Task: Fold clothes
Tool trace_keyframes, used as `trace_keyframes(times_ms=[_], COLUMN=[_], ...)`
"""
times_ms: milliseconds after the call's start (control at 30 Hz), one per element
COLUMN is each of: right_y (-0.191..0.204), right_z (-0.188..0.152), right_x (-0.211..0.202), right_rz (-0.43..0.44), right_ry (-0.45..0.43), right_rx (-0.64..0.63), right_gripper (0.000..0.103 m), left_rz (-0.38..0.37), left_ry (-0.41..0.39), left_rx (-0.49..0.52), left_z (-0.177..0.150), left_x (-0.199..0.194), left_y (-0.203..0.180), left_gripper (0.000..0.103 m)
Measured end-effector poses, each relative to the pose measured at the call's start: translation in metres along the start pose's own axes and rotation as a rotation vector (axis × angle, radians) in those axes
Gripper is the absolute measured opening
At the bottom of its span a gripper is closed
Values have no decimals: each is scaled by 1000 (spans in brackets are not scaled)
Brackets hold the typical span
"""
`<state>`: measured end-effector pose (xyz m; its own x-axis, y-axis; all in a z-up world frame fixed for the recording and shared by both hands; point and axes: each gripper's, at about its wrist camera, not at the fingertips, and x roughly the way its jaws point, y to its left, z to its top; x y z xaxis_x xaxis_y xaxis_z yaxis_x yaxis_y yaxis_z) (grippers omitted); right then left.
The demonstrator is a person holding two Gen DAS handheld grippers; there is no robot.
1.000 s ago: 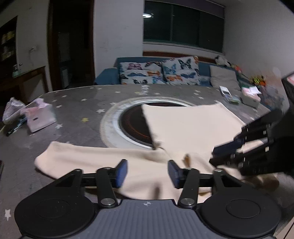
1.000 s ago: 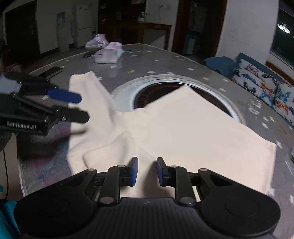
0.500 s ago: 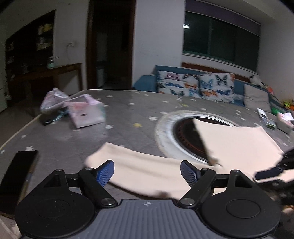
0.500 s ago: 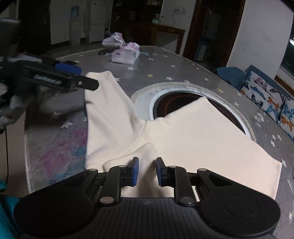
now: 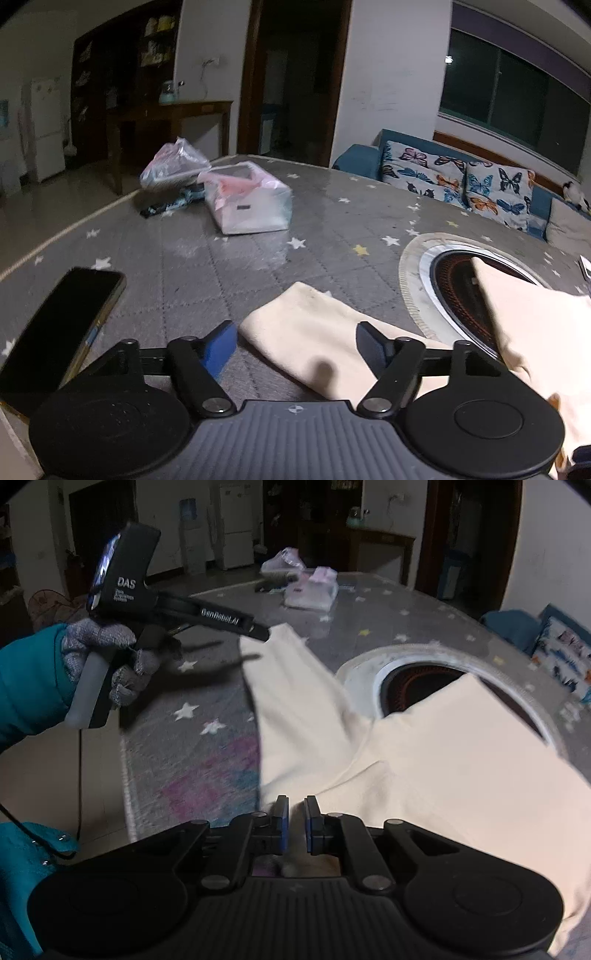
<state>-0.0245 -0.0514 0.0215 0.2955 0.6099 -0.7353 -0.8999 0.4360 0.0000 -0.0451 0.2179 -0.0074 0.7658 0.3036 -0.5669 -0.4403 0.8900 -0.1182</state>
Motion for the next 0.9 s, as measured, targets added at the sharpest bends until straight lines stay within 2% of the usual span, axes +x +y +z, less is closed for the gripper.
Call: trace_keyframes(times_ms=[233,300,400,467,533,600,800,900], right_y=[-11,-11,-12,-13,-15,-19,-34,-45], right_z=[-3,-3,-4,-5,-6,-7,-17,-27], right_x=[-8,-10,-15,-18,-22,-28,-47,-57], right_rz=[-53,-62,-74,-81,-90,-103,-158,-187], right_ry=[-4,-7,-14,-21,-30,-44,-77,-88], right_rx=[29,29,34,40,49,63,123,169], right_gripper=[10,10,10,11,10,11,11,11], left_rz=[28,40,52,45,25,-20,-237,-367], left_ry=[29,25,14,15,17,5,-68,-95], left_rx=[-46,-64,-78,-104,-139,-158,-105,-52], left_z=[0,-1,0,1,3,7,23,28], left_x=[16,20,22,23,21,14,-31,-55], left_y=[8,12,15,19,22,19,-30,-67], left_gripper=[62,56,37,17,10,7,6,6])
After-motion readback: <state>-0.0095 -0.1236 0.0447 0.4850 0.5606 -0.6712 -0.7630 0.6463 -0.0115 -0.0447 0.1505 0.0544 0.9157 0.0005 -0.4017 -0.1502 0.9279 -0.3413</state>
